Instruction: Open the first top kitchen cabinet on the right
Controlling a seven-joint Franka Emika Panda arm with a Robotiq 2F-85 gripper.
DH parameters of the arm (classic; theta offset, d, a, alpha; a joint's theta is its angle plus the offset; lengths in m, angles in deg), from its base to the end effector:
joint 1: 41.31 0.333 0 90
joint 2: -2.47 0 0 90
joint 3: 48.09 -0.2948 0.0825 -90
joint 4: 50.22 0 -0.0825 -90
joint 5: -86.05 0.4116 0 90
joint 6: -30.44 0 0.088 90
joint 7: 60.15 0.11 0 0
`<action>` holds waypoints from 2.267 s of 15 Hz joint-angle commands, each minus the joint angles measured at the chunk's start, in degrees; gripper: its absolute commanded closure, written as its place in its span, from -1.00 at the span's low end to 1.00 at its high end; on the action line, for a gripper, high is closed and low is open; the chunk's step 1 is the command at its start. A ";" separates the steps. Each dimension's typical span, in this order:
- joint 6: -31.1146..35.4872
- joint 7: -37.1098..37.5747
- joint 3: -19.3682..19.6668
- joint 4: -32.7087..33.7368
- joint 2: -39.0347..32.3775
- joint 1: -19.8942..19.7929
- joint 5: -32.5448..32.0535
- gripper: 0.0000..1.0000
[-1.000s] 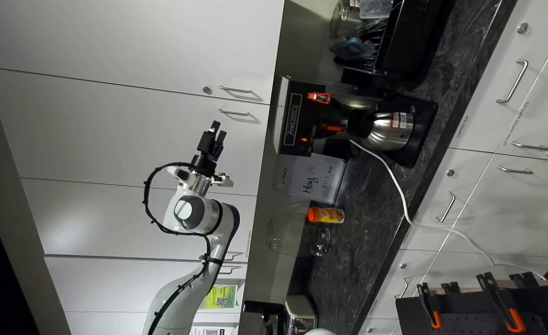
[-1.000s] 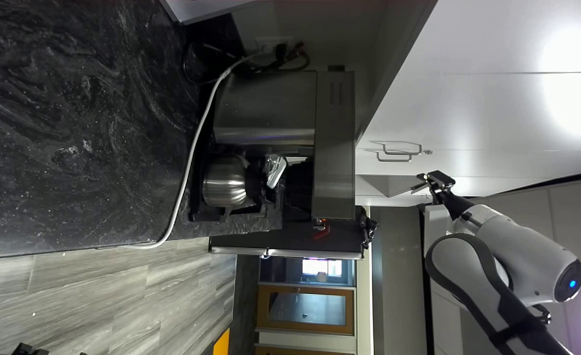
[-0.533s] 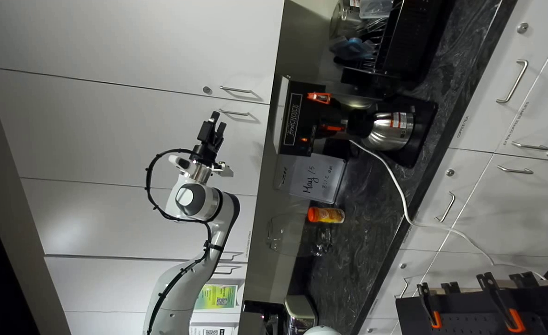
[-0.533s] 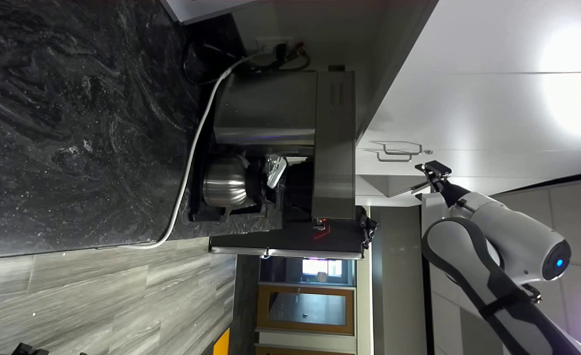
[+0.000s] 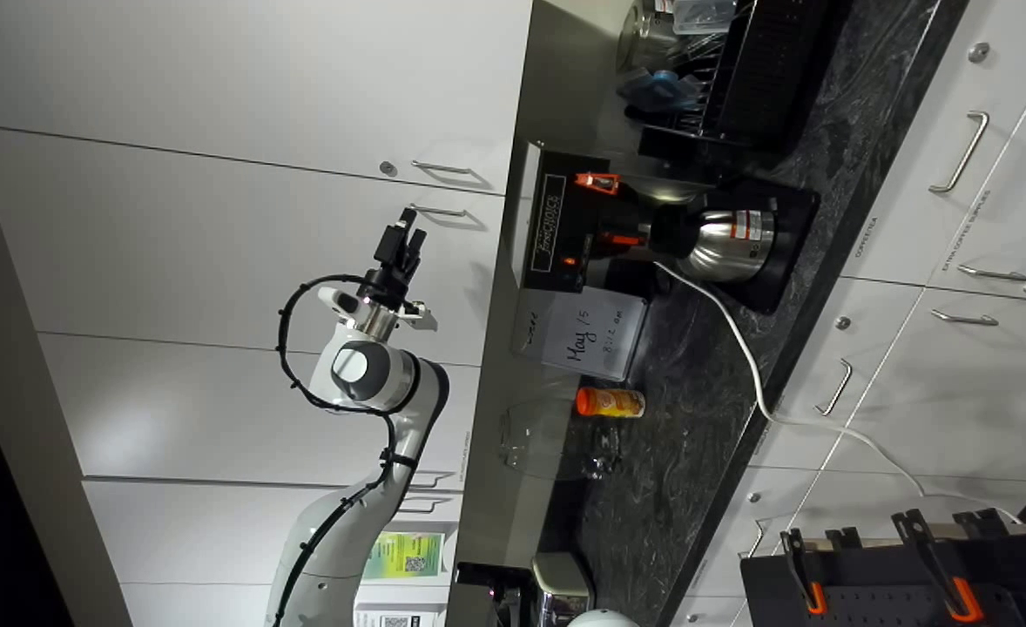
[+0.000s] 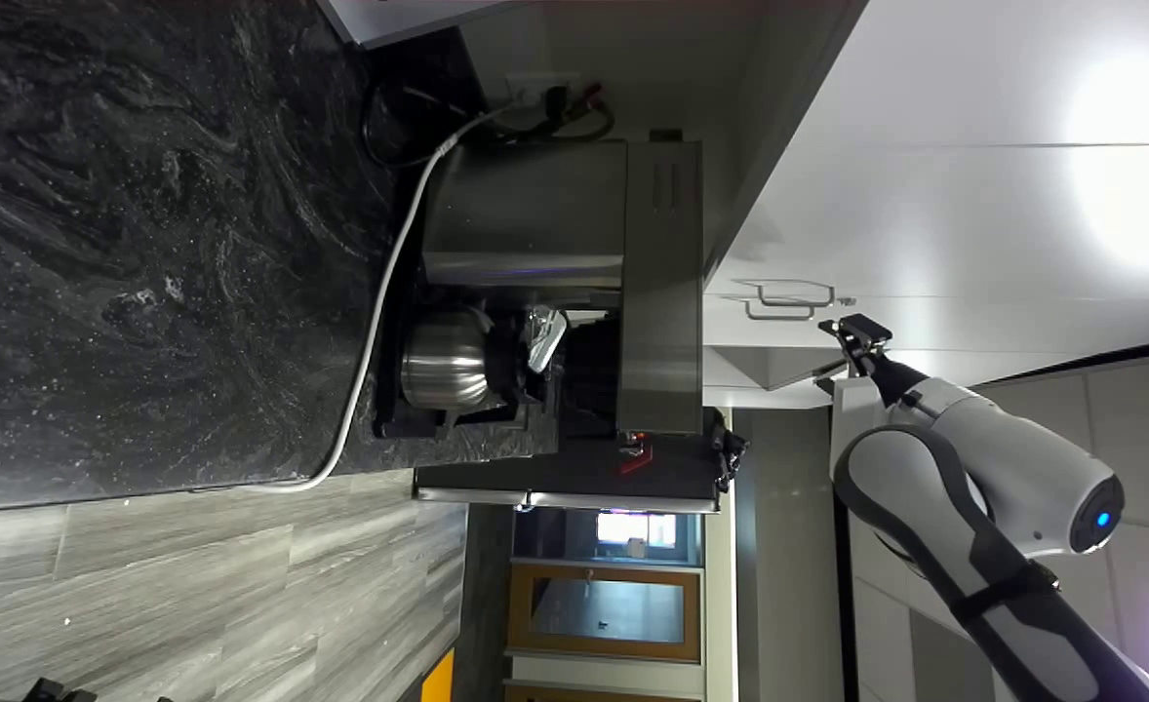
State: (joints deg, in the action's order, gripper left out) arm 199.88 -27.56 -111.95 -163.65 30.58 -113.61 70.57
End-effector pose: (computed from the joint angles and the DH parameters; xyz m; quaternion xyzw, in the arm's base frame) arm 0.5878 0.0512 0.6474 0.7993 -0.0913 0.5697 0.1680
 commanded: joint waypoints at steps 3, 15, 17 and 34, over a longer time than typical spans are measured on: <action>0.94 -4.92 -3.78 3.32 -4.78 -3.99 2.29 -1.00; 0.12 -5.77 -15.53 10.25 -7.00 -18.81 5.00 -1.00; 0.11 -7.04 -18.15 11.11 -6.83 -21.73 6.86 -1.00; -0.33 -19.17 -35.72 19.30 -3.45 -41.23 21.69 -1.00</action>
State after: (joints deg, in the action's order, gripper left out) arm 199.91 -45.33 -144.45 -146.88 25.01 -150.16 89.84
